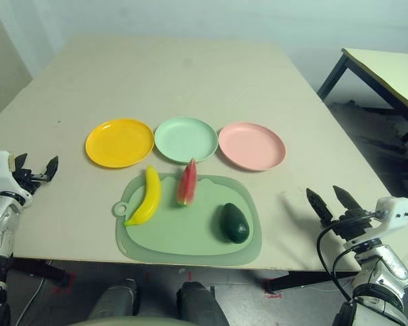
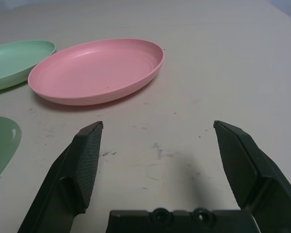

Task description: Place the fruits into color-matched plates.

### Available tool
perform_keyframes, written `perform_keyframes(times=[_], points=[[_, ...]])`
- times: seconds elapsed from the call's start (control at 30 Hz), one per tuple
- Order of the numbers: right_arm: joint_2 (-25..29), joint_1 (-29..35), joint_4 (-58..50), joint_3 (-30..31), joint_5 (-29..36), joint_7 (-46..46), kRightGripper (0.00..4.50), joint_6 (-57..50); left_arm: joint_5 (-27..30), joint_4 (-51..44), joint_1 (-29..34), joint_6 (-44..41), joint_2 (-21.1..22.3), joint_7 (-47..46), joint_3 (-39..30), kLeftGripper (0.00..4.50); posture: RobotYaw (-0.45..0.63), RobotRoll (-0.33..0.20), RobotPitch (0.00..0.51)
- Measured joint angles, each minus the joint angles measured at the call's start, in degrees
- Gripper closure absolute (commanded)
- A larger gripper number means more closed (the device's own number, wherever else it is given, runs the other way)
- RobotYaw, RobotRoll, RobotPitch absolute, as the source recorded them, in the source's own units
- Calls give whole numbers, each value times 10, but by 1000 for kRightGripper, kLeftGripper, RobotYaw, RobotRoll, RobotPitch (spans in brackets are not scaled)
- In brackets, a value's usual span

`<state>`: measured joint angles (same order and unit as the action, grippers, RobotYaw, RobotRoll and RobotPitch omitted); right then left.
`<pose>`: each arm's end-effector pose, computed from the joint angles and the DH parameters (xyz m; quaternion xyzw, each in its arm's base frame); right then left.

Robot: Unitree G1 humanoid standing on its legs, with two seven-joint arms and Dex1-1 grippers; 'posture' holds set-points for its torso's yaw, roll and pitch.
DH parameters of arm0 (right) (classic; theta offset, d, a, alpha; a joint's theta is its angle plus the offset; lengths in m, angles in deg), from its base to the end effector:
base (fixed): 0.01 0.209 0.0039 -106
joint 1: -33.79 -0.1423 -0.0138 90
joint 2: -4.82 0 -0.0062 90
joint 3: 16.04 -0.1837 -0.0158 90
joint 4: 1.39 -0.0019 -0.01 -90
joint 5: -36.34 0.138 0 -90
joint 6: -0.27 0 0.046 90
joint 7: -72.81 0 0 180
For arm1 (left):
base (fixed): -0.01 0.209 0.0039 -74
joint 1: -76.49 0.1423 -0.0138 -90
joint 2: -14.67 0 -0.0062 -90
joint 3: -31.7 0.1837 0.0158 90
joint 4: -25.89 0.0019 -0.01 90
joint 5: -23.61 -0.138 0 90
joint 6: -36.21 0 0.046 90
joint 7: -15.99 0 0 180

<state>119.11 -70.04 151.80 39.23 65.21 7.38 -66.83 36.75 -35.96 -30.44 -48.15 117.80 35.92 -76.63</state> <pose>0.1504 -0.4101 0.0474 0.0237 -0.0185 0.0828 0.9961 0.2400 0.3141 0.0831 0.0802 -0.0067 0.0272 0.9964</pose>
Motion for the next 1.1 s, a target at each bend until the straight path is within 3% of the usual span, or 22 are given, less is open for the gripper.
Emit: perform_keyframes(times=[0.2,0.43,0.7,0.87,1.1], points=[[-23,-7,0,0,0,5,66,4,0,0,-6,3,6,3,-1,0,78,0,68],[-54,-4,2,0,0,8,66,17,8,0,-9,-1,68,32,-21,0,69,0,38],[-64,-6,6,-1,0,27,66,33,41,11,-68,-20,95,127,-24,0,28,0,28],[-11,7,-24,20,-24,30,66,21,81,22,-77,-49,98,279,7,0,-1,0,34],[107,83,-219,59,-99,86,66,-12,144,32,-78,-91,134,543,30,0,-46,0,70]])
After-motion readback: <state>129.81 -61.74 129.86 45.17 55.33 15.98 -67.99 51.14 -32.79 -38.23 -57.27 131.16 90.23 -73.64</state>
